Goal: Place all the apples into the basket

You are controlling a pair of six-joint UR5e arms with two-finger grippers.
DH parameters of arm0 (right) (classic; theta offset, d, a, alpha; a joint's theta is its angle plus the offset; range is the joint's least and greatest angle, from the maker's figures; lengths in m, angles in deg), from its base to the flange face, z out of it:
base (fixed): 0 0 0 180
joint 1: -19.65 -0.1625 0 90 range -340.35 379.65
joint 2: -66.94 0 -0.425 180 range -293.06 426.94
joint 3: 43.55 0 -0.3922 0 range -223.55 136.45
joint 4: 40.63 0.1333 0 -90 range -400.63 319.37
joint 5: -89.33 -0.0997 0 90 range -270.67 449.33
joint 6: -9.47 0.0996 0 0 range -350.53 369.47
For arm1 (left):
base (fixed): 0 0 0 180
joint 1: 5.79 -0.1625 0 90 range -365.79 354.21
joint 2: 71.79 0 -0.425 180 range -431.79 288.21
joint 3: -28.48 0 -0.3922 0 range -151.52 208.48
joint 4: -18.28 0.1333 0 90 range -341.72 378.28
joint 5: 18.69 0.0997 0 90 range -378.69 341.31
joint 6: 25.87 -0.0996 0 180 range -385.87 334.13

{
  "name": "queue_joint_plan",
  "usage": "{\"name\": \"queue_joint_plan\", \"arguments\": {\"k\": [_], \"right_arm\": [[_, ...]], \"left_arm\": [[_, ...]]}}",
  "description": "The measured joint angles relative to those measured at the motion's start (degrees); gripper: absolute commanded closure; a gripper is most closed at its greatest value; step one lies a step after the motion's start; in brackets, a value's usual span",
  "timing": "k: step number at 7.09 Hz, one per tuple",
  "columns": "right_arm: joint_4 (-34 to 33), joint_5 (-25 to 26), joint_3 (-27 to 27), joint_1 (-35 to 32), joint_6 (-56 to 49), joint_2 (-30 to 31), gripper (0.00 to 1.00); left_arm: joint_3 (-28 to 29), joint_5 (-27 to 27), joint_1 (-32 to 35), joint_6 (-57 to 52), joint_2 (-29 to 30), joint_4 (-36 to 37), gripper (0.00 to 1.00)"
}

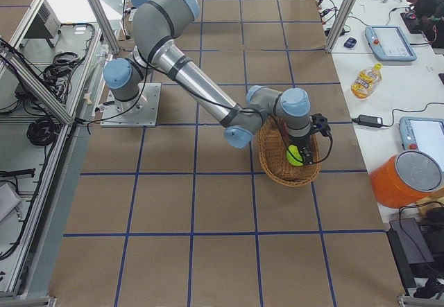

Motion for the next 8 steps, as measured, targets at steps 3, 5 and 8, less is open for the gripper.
{"name": "queue_joint_plan", "arguments": {"k": [3,5,8], "right_arm": [[0.31,-3.27,-0.16,0.82,-0.43,0.06,0.0],[6.81,-2.99,-0.36,0.1,-0.08,5.06,0.0],[23.94,-1.85,-0.46,-6.43,6.39,16.4,0.0]], "left_arm": [[-7.03,-3.67,0.18,0.76,-1.51,8.48,0.0],[-13.78,-7.32,0.23,3.91,-4.74,10.6,0.0],[-16.81,-3.43,-0.39,9.72,-8.42,14.28,0.0]]}}
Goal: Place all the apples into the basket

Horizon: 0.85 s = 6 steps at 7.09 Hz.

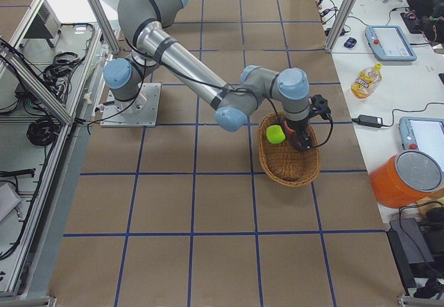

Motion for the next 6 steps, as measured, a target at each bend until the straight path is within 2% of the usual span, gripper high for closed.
{"name": "queue_joint_plan", "arguments": {"k": [1,2,3,4,6], "right_arm": [[4.73,1.99,-0.04,-3.52,8.35,2.62,0.0],[8.43,4.34,-0.01,-7.68,18.43,4.57,0.0],[11.06,6.12,0.1,-11.61,27.16,5.82,0.0],[13.21,7.01,0.37,-14.8,33.99,6.88,0.0],[15.69,7.59,3.06,-19.23,43.78,9.22,0.0]], "left_arm": [[0.97,0.07,-0.14,0.11,0.49,0.49,0.0],[4.28,-0.9,-0.51,-1.27,1.66,0.01,0.0],[8.13,-0.91,-0.69,-2.66,3.05,-3.6,0.0],[10.94,0.51,-0.71,-3.62,4.0,-7.98,0.0],[16.38,4.52,-0.48,-4.61,4.26,-10.75,0.0]]}}
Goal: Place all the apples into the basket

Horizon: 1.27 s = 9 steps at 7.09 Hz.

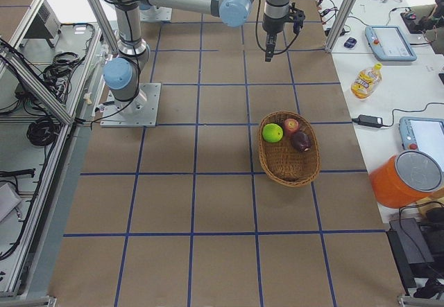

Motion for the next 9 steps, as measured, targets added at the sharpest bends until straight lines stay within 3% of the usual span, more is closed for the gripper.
{"name": "queue_joint_plan", "arguments": {"k": [2,4,9], "right_arm": [[-0.28,0.1,4.89,-3.28,5.0,3.83,0.0],[-0.58,1.04,7.89,-5.95,6.25,6.62,0.0],[-1.71,2.76,4.01,-11.8,10.08,4.95,0.0]], "left_arm": [[4.6,-4.03,0.24,0.3,0.45,-0.65,0.0],[5.13,-6.55,0.27,-0.01,1.0,-0.58,0.0],[3.18,-6.07,-0.16,-0.56,2.36,2.0,0.0]]}}
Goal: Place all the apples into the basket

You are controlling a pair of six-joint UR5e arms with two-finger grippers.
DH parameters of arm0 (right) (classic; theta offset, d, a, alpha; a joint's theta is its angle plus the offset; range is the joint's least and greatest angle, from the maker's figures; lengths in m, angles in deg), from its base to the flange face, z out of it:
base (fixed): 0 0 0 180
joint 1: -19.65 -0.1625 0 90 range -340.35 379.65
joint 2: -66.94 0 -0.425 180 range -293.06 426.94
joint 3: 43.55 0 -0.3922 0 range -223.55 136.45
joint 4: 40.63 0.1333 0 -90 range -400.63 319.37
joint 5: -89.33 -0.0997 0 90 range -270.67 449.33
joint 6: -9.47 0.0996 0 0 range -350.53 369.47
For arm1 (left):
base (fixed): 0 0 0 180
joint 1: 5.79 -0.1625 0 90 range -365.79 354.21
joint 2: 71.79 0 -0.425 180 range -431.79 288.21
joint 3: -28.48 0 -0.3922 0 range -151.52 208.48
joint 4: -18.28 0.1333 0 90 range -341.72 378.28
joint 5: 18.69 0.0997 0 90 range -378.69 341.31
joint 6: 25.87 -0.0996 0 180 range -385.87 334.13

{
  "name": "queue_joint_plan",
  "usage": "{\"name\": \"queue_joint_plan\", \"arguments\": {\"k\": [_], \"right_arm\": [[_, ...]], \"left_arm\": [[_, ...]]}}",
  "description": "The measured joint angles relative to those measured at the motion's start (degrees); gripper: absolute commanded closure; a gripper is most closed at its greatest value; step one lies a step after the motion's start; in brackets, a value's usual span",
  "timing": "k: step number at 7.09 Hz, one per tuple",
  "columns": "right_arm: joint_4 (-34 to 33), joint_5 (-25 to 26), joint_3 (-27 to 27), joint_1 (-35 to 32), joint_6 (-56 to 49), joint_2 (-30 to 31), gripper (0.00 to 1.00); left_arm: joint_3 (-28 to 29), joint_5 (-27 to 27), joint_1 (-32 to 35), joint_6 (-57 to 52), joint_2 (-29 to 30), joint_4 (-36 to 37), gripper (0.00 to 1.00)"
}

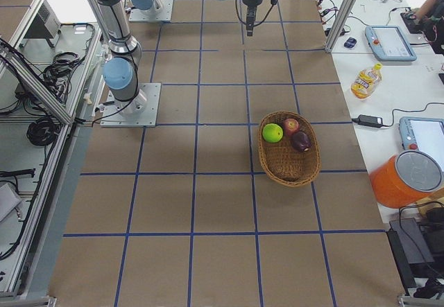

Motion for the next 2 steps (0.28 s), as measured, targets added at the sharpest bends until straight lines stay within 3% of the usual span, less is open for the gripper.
{"name": "queue_joint_plan", "arguments": {"k": [2], "right_arm": [[0.38,-0.04,-1.29,-0.29,0.35,-1.06,0.0]], "left_arm": [[-0.45,-0.04,0.11,0.53,0.23,0.13,0.0]]}}
